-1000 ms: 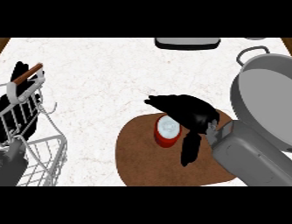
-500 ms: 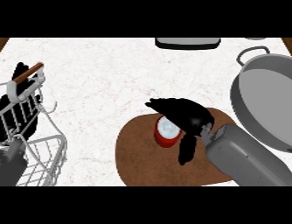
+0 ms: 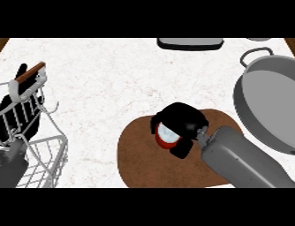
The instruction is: Pick the can from the cutting board and place it in the pot
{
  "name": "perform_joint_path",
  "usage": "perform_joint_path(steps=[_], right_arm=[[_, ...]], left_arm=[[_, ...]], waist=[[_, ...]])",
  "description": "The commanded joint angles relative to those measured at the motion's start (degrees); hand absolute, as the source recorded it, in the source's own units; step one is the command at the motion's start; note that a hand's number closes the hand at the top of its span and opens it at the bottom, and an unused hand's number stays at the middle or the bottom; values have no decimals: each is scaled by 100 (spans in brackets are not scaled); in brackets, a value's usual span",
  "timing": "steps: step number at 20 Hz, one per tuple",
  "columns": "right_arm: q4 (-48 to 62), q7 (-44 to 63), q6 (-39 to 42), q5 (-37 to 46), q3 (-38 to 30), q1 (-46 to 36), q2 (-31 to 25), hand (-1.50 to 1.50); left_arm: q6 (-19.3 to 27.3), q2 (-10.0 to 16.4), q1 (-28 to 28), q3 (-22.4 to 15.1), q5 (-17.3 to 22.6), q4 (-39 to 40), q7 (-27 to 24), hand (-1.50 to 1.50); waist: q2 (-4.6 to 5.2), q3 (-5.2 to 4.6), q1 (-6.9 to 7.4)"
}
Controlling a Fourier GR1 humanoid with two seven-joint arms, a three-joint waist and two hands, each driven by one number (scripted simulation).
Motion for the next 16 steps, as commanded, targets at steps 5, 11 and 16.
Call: perform_joint_path(steps=[5,11,16], right_arm=[[242,-567,-180,236,64,169,-31,150],[-365,261,-588,551,283,956,66,150],[-1311,914,-1102,921,602,1873,19,150]], left_arm=[[-595,693,80,-511,-549,-320,-206,0],[-392,562,228,-573,-487,-144,-426,0],[-226,830,201,-393,-279,-310,-168,0]], waist=[[-25,103,10],[-87,94,-262],[-161,99,-515]])
